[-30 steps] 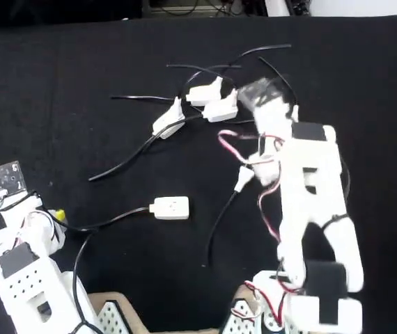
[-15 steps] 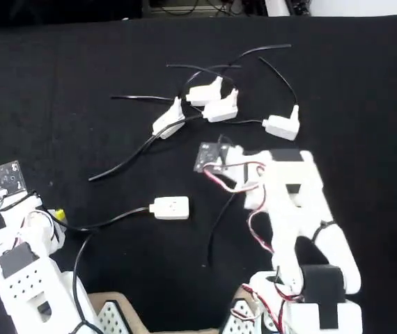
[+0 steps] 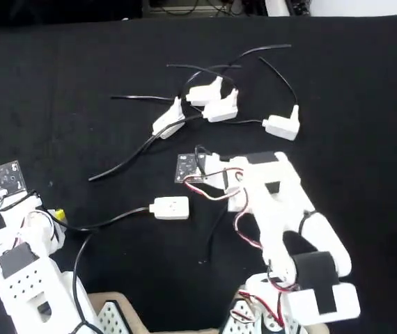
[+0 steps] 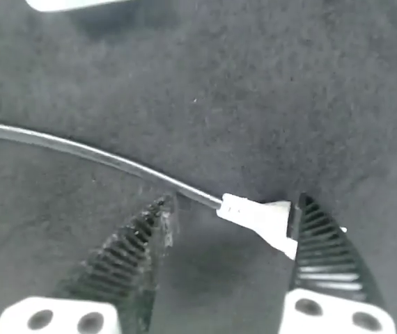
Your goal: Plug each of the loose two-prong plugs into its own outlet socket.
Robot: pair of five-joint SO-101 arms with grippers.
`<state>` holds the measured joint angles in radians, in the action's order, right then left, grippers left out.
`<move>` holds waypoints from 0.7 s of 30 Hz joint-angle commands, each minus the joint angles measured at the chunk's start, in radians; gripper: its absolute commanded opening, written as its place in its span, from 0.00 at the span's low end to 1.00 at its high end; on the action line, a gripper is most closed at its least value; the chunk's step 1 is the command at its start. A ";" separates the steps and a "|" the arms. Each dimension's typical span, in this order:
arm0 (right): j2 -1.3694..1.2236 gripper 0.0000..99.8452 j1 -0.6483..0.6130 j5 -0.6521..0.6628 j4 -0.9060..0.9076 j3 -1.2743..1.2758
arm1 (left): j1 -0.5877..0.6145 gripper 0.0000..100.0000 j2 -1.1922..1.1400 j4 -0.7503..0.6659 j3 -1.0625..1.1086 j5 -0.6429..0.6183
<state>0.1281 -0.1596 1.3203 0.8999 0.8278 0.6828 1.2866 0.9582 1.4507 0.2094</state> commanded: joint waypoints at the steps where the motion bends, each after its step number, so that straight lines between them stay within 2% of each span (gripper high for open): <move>1: -0.071 0.25 -0.003 0.012 -0.006 -0.041 | -0.015 0.26 0.011 -0.017 -0.008 0.003; 4: -0.111 0.23 -0.003 0.012 -0.008 -0.051 | -0.015 0.26 0.011 -0.017 -0.008 0.003; 15: -0.122 0.03 0.044 0.005 0.000 -0.067 | -0.015 0.26 0.011 -0.017 -0.008 0.003; 21: -0.116 0.01 0.049 -0.184 0.002 -0.085 | -0.015 0.26 0.011 -0.017 -0.008 0.005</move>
<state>0.0161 -0.1274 1.2313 0.8968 0.7618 0.6828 1.2866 0.9582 1.4507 0.2094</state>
